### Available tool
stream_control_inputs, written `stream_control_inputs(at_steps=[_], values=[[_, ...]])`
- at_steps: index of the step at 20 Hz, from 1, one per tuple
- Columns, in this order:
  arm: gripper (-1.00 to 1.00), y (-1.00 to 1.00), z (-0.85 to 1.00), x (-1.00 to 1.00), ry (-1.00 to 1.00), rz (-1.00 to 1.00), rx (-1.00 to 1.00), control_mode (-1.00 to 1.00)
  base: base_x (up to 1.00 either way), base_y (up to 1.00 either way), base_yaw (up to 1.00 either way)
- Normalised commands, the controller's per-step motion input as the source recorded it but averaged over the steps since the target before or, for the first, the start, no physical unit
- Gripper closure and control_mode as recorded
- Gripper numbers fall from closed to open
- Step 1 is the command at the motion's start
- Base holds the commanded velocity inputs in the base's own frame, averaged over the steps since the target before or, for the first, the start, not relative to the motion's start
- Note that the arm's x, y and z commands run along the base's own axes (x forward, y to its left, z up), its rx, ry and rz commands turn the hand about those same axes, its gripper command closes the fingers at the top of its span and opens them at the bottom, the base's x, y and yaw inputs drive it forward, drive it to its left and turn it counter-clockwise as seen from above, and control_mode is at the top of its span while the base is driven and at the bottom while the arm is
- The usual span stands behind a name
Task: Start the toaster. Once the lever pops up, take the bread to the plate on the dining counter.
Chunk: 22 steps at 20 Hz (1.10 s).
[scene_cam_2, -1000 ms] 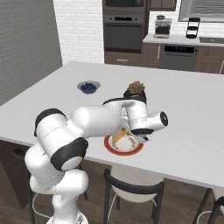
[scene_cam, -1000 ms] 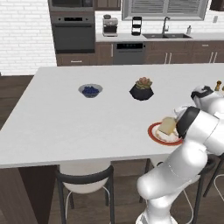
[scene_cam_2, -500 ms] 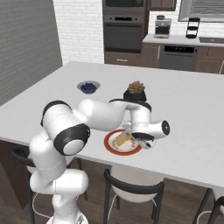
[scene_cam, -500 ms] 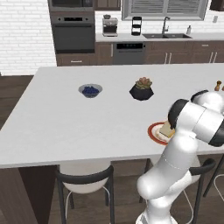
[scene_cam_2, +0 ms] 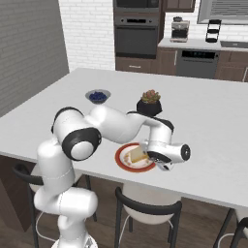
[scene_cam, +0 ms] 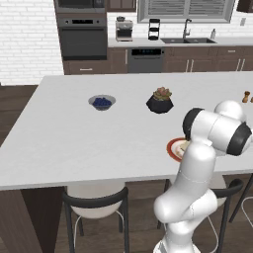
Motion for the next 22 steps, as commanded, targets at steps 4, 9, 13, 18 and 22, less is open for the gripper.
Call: stream_control_inputs(at_steps=[4, 9, 13, 18, 22], values=[[-1.0, 0.01, -0.02, -0.02, -0.03, -0.06, 0.0, -1.0, 0.0, 0.0, 0.0], [-1.0, 0.0, 0.01, 0.0, 0.0, -0.04, 0.0, -1.0, 0.0, 0.0, 0.0], [-1.0, 0.0, 0.13, 0.0, 0.02, -0.05, -0.02, -1.0, 0.0, 0.0, 0.0], [-1.0, 0.01, 0.13, -0.07, 0.08, -0.05, -0.08, -1.0, 0.0, 0.0, 0.0], [-1.0, 0.53, -0.1, -0.02, 0.3, -0.05, -0.4, -1.0, 0.0, 0.0, 0.0]])
